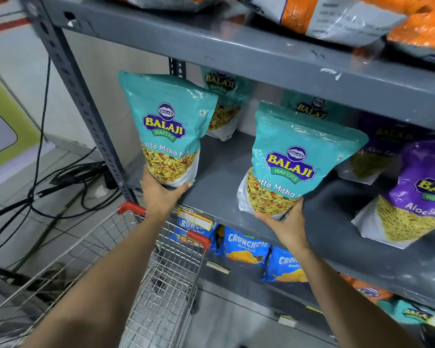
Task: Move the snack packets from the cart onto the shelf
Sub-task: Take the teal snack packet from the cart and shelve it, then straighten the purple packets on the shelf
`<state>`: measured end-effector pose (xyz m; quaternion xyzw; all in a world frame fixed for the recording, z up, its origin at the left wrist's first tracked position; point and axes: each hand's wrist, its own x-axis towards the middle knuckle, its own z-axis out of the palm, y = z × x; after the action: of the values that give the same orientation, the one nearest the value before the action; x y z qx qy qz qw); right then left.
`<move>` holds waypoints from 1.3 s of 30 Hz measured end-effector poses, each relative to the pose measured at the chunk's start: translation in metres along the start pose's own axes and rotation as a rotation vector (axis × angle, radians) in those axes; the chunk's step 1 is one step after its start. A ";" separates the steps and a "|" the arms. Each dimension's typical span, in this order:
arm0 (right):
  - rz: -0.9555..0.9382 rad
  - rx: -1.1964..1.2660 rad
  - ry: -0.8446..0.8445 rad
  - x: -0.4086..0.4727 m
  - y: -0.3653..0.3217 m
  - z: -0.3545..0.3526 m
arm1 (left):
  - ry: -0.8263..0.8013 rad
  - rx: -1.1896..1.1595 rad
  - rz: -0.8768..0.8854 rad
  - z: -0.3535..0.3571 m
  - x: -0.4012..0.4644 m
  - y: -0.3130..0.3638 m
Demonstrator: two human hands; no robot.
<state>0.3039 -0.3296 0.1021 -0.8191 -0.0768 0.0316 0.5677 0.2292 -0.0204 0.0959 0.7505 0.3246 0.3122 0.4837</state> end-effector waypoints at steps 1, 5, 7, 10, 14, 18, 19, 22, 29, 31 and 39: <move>-0.004 -0.007 -0.001 0.000 0.000 0.000 | 0.000 -0.003 0.001 -0.001 0.000 0.000; 0.012 0.010 -0.041 0.000 0.000 -0.004 | -0.054 0.055 -0.077 0.001 -0.003 -0.006; 0.010 0.072 -0.046 -0.004 0.003 -0.011 | -0.018 0.022 -0.108 0.002 -0.017 -0.004; 0.062 0.120 0.069 -0.024 0.011 -0.038 | 0.151 -0.001 0.066 0.010 -0.058 0.003; -0.006 -0.108 0.350 -0.059 0.044 -0.110 | 0.033 -0.043 0.228 0.052 -0.132 0.025; -0.021 -0.194 0.461 -0.090 0.079 -0.197 | -0.231 -0.153 0.305 0.113 -0.204 0.069; -0.020 -0.221 0.496 -0.094 0.086 -0.220 | -0.304 -0.162 0.308 0.131 -0.218 0.081; 0.008 -0.321 0.654 -0.094 0.106 -0.283 | -0.494 -0.155 0.345 0.191 -0.250 0.117; 0.193 -0.338 0.672 -0.058 0.133 -0.373 | -0.915 -0.144 0.038 0.310 -0.275 0.176; 0.239 -0.252 0.644 -0.050 0.135 -0.379 | -0.905 -0.143 0.044 0.328 -0.273 0.178; 0.186 -0.273 0.681 -0.043 0.149 -0.384 | -0.768 -0.091 0.059 0.334 -0.267 0.171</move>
<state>0.3279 -0.7433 0.0970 -0.8542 0.1875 -0.2014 0.4412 0.3633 -0.4613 0.1010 0.7996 0.0838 0.0361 0.5936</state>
